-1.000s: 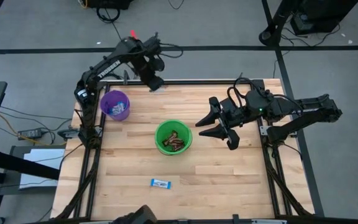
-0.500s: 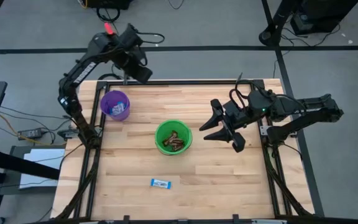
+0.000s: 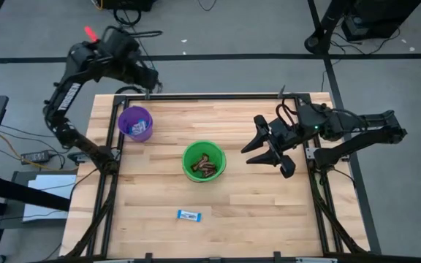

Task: Sort candy by brand, put in halloween buckets
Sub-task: Put the white chocolate bar into the violet bucket

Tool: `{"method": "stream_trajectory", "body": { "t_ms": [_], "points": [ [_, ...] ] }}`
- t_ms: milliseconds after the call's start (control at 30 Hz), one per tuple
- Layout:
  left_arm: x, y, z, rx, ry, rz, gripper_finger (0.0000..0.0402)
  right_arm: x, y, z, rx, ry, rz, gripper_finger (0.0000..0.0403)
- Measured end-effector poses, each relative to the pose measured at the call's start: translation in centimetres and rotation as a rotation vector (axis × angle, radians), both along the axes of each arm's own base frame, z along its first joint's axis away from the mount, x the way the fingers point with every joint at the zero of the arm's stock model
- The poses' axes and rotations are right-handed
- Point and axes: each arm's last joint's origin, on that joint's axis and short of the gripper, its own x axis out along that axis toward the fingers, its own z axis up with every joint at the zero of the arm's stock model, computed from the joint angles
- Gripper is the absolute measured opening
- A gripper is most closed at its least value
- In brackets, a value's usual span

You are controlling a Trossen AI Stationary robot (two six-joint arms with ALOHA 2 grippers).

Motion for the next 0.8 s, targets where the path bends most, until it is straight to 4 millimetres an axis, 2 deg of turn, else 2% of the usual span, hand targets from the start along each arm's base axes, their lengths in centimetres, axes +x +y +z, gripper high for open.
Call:
{"method": "stream_trajectory", "body": {
  "t_ms": [233, 400, 500, 800],
  "points": [
    [-2.6, -1.7, 1.5, 0.115, -0.034, 0.166, 0.0000, -1.1, -0.1, 0.7, -0.007, -0.037, 0.001, 0.0176],
    [-3.6, -2.4, 1.6, 0.150, -0.043, 0.226, 0.0000, -1.8, -0.2, 1.1, -0.020, -0.060, 0.002, 0.0176],
    [-3.9, -2.6, 0.4, 0.133, -0.004, 0.255, 0.0000, -2.1, -0.3, 1.3, -0.035, -0.077, 0.002, 0.0176],
    [-5.1, -3.5, -5.0, 0.024, 0.120, 0.314, 0.0000, -2.5, -0.6, 1.4, -0.043, -0.073, -0.017, 0.0176]
  ]
}}
